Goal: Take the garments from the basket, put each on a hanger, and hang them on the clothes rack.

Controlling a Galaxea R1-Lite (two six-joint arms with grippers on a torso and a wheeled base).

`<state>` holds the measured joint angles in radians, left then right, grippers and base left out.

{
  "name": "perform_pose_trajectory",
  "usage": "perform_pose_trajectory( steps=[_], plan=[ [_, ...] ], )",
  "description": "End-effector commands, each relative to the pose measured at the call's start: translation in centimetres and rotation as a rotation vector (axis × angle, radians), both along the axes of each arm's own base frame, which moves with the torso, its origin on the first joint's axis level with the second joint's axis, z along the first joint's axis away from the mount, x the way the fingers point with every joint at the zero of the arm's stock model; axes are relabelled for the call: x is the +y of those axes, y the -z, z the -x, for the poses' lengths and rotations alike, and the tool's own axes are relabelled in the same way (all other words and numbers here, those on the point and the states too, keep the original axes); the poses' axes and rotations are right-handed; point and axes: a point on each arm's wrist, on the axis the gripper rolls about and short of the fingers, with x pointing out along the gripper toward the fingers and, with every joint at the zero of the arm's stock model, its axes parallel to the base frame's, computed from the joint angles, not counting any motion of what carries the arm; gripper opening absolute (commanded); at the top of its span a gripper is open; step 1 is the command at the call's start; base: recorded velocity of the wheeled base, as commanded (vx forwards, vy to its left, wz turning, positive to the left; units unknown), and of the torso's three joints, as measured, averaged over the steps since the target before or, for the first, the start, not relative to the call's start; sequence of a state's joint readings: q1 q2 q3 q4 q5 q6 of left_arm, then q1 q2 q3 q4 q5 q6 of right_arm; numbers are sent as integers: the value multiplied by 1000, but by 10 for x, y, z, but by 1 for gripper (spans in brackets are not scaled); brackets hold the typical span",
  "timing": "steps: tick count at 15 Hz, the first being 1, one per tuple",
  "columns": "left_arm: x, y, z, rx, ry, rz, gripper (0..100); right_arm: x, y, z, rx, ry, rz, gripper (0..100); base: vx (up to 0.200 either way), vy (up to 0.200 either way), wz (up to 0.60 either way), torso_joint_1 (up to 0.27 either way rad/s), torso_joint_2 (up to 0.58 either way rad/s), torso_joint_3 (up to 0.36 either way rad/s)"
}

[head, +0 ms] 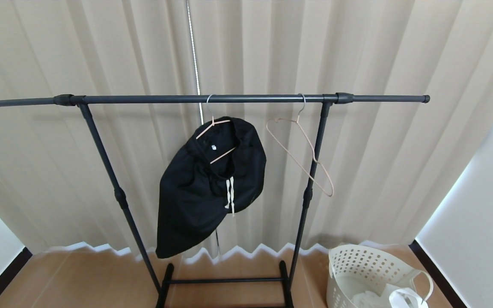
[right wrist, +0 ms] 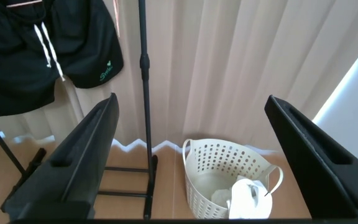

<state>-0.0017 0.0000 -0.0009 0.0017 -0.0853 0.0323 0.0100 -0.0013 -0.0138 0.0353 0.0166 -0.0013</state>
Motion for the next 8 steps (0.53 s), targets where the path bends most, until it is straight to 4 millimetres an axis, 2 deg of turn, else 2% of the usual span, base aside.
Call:
perform_pose_trajectory(
  steps=[1,8],
  plan=[
    [0,0,0,1,-1,0,100,0,0,0,1,-1,0,100,0,0,0,-154,359,212],
    [0,0,0,1,0,0,100,0,0,0,1,-1,-6,100,0,0,0,-173,411,239]
  ],
)
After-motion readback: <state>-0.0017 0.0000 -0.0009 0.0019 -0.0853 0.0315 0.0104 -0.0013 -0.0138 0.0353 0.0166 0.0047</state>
